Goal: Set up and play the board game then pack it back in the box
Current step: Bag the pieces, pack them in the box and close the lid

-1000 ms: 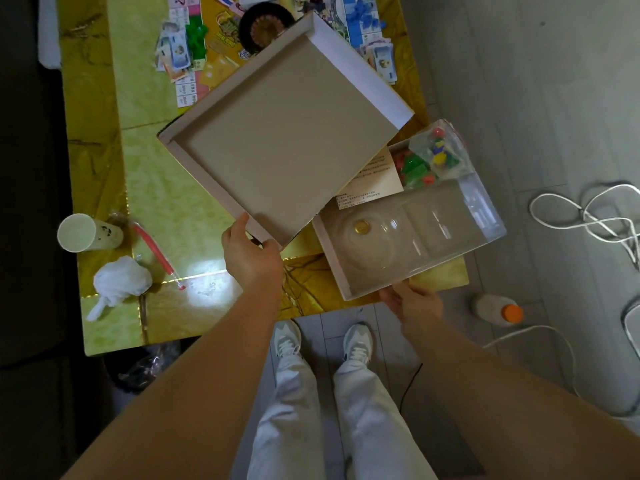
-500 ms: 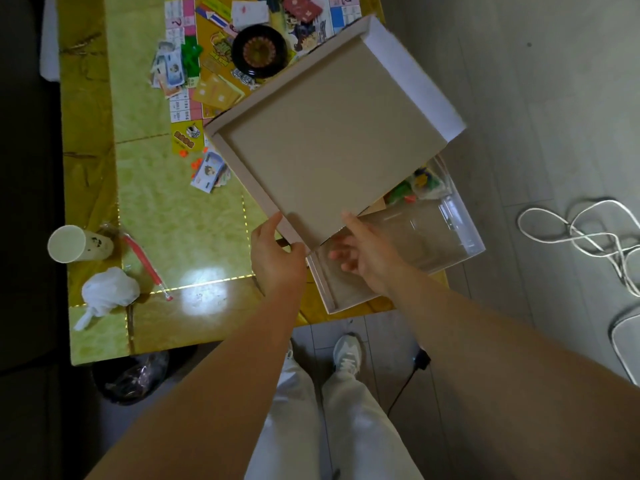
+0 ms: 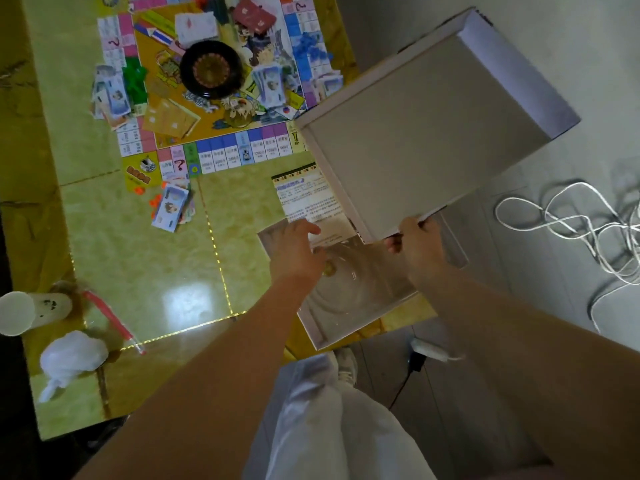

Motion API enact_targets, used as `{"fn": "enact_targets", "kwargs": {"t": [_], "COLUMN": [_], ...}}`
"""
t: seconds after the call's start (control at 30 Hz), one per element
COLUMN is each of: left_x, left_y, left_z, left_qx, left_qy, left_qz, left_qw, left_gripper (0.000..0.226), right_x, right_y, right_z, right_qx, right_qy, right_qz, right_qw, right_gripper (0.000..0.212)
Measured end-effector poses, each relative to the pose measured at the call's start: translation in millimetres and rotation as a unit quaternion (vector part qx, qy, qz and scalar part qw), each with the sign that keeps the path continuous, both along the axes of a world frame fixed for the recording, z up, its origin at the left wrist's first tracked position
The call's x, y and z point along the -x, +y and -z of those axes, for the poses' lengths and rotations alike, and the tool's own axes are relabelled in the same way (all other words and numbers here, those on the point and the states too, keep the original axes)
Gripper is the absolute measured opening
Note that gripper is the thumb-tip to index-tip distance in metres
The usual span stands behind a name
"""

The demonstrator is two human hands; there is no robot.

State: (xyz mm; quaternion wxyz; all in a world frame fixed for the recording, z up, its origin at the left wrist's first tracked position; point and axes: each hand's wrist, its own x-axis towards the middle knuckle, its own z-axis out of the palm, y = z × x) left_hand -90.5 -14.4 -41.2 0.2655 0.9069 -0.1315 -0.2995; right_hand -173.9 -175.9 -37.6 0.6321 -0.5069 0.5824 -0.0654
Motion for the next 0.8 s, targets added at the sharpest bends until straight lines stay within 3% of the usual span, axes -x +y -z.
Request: {"fn": "enact_targets", "kwargs": {"t": [0.17, 0.4, 0.63, 0.8], "left_x": [-12.1, -6.4, 27.8, 40.7], "left_y": [-20.9, -15.4, 8.1, 10.4], "left_z": [21.5, 39.2, 34.1, 28.0], "left_qx": [-0.080, -0.155, -0.139, -0.073], "left_qy": [0.029, 0.031, 0.014, -0.032], "left_qz": [0.164, 0.282, 0.294, 0.154], "left_qw": [0.983, 0.946, 0.945, 0.985], "left_gripper": [0.063, 0.074, 0.074, 0.038], "right_x": [-1.0, -6.0, -0.1, 10.4], "right_y": [-10.8, -8.3, -3.2, -0.8], "right_z": [8.1, 22.9, 18.5, 14.3], "right_qx": [-0.003, -0.001, -0.012, -0.024], "right_qy": [0.015, 0.013, 0.009, -0.007], "right_qz": [0.039, 0.061, 0.039, 0.028], "right_qw": [0.999, 0.998, 0.999, 0.999], "right_gripper": [0.014, 0.028, 0.032, 0.029]}}
